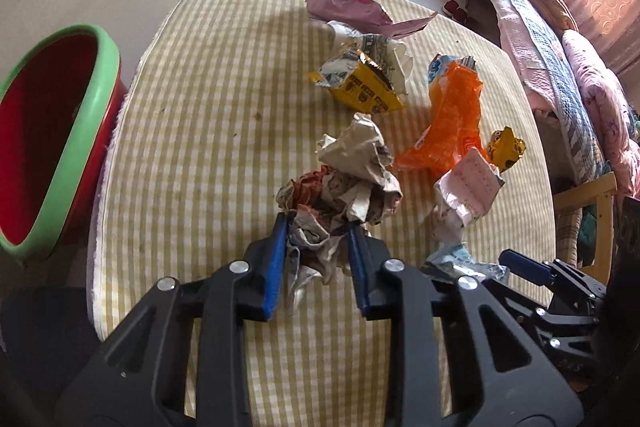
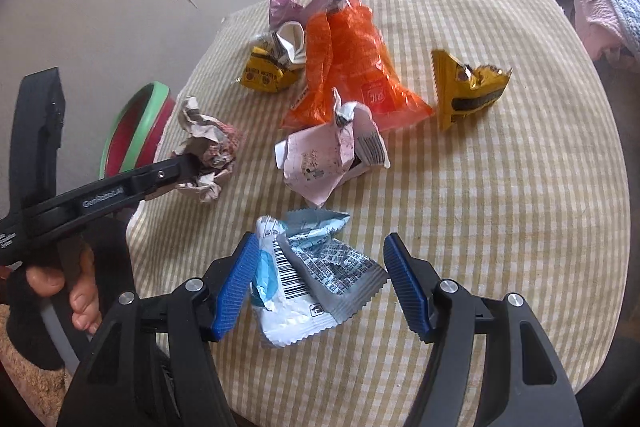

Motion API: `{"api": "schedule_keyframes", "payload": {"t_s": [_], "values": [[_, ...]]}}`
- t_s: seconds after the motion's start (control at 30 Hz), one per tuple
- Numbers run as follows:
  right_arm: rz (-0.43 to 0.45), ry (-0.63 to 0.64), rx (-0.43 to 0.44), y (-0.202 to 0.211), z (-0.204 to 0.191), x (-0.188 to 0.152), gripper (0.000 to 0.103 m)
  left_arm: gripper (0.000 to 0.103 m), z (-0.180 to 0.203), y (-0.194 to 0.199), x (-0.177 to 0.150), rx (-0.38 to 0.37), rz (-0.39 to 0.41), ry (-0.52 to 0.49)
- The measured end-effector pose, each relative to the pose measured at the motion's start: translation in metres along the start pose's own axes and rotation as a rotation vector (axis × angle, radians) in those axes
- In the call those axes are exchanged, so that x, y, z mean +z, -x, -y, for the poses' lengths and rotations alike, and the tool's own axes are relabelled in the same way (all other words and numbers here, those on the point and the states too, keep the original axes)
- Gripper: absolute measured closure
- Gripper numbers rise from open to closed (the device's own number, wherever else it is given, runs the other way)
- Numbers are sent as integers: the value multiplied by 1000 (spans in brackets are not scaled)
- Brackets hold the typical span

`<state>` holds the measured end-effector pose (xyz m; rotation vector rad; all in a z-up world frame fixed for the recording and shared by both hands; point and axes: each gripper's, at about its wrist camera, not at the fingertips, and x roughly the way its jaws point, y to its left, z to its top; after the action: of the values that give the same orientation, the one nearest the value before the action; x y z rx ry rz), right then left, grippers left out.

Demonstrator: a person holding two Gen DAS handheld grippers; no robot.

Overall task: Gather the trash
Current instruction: 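Grasp the crumpled paper wad with the left tool while the right grasps the blue-white wrapper, then carry the paper wad and blue-white wrapper over the red bin with both tools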

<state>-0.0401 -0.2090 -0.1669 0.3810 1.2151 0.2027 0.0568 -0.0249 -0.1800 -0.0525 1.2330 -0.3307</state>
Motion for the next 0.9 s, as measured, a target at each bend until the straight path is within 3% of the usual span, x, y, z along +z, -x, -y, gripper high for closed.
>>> {"api": "schedule_keyframes", "payload": {"t_s": [0.1, 0.17, 0.3, 0.4, 0.47, 0.53, 0.6, 0.67, 0.9], "values": [[-48, 0, 14, -12, -2, -9, 40, 65, -8, -2, -2, 8, -4, 23], [-61, 13, 6, -14, -4, -14, 51, 60, -11, -4, -2, 9, -3, 33], [-70, 28, 20, -14, -8, -17, 57, 46, -7, -8, -5, 22, -12, 15], [-75, 38, 27, -17, -13, -17, 60, 46, -6, -13, -8, 20, -24, 16], [-83, 50, 30, -19, -17, -19, 67, 46, -7, -16, -9, 15, -30, 19], [-89, 60, 32, -23, -21, -21, 72, 50, -4, -18, -10, 5, -37, 10], [-86, 68, 38, -23, -26, -20, 80, 69, 0, -17, -10, -18, -35, -6], [-68, 78, 49, -18, -32, -18, 88, 75, 3, -13, -10, -19, -19, -15], [15, 76, 100, 8, -42, -10, 89, 78, -11, 16, -6, -35, 64, 50]]}}
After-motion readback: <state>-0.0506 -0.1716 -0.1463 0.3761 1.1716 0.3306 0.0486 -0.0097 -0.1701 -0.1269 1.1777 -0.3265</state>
